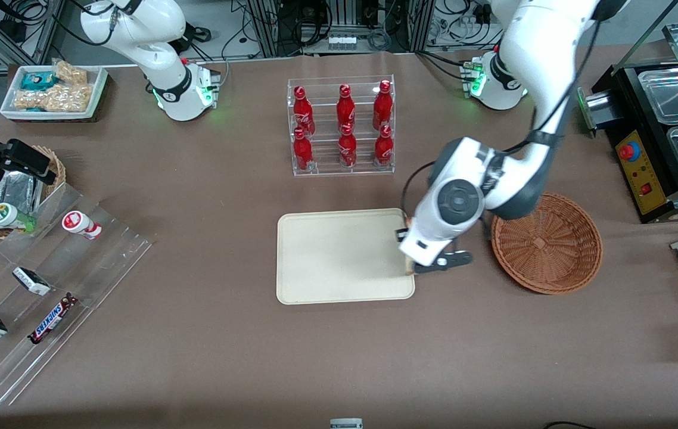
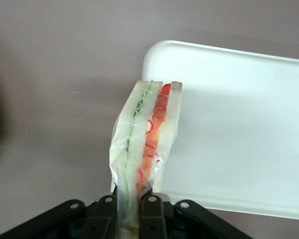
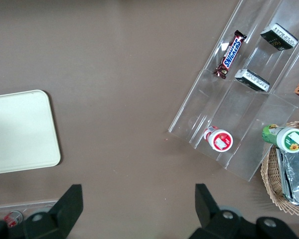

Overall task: Place sandwich from basket to tray
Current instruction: 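Lift the sandwich and carry it over the cream tray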

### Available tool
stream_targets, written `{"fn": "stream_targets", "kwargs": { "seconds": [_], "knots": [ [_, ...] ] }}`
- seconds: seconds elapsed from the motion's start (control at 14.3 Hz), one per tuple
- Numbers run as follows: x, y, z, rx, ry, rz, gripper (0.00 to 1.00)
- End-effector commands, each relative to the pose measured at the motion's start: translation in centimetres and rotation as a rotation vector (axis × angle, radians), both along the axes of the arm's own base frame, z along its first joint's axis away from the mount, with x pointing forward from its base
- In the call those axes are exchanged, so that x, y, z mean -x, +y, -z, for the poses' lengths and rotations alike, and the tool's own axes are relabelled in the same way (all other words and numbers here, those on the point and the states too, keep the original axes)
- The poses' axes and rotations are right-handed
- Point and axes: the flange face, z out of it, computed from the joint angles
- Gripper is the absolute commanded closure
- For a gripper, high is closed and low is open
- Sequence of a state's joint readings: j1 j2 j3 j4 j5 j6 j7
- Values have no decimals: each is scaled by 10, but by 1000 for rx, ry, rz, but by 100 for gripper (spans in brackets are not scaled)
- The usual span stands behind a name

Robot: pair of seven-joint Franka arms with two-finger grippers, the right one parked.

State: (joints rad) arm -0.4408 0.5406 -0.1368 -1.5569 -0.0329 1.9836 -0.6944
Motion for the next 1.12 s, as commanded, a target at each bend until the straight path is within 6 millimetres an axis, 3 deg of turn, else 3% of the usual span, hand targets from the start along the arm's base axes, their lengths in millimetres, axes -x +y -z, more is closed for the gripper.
{"fn": "stream_targets", "kwargs": {
  "seconds": [0.0, 0.42, 0.84, 1.05],
  "knots": [
    [-1, -49, 17, 59, -69, 36, 95],
    [21, -122, 54, 93, -111, -79, 99],
    [32, -137, 70, 83, -92, -108, 98],
    [41, -144, 79, 78, -80, -86, 90]
  ]
}}
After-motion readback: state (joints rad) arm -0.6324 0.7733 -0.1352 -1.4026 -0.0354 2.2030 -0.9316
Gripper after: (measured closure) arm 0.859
